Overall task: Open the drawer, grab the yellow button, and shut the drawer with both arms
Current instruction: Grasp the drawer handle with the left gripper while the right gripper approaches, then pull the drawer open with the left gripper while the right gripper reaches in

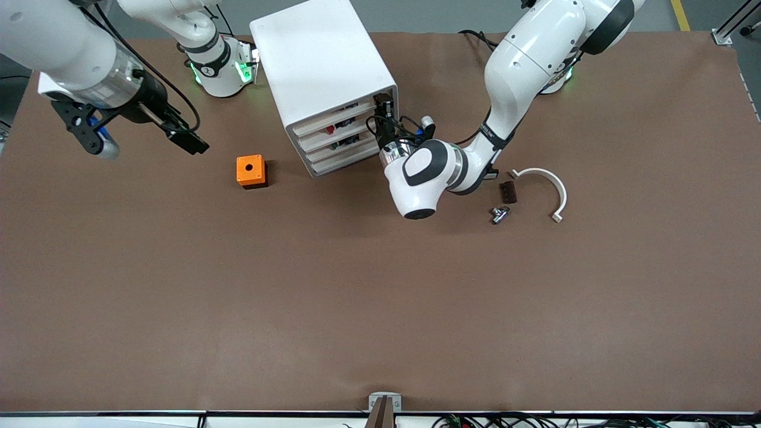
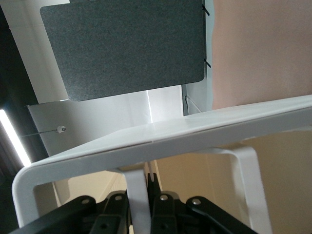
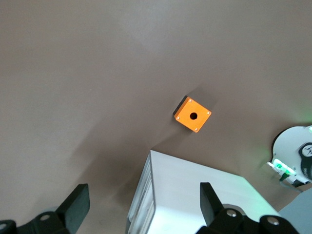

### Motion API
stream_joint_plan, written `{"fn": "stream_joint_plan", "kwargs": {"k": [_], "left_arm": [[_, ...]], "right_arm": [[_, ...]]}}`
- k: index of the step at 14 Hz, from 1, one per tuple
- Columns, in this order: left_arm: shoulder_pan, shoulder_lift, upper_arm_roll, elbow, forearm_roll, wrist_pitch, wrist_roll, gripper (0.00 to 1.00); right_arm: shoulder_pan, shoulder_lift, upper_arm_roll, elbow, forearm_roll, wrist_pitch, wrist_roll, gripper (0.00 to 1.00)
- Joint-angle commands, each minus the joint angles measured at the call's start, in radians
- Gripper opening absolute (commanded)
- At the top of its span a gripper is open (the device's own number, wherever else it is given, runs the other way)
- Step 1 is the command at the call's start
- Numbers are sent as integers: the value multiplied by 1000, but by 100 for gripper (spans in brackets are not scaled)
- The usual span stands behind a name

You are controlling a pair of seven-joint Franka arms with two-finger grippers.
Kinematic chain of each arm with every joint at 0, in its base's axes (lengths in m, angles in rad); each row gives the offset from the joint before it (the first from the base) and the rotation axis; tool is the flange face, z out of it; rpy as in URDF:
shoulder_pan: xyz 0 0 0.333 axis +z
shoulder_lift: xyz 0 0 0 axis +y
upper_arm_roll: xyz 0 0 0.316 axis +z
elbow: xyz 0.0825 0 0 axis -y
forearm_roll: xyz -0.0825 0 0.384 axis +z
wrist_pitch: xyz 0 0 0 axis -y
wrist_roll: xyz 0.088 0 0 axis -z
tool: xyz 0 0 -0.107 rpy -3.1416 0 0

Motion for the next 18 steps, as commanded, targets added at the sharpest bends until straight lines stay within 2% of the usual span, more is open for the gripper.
{"fn": "stream_joint_plan", "kwargs": {"k": [1, 3, 9, 12, 18], "left_arm": [[25, -10, 2, 9, -53, -12, 16, 7], [57, -8, 4, 10, -59, 2, 15, 8], [151, -8, 16, 13, -78, 37, 13, 11], [168, -8, 51, 27, -79, 37, 13, 11], [197, -8, 53, 29, -75, 39, 18, 13]], "right_arm": [[50, 36, -8, 28, 19, 28, 88, 100], [72, 56, -8, 29, 48, 65, 138, 100], [173, 111, -10, 29, 51, 178, 286, 100], [214, 119, -10, 29, 51, 218, 327, 100], [320, 158, -11, 29, 29, 324, 469, 100]]}}
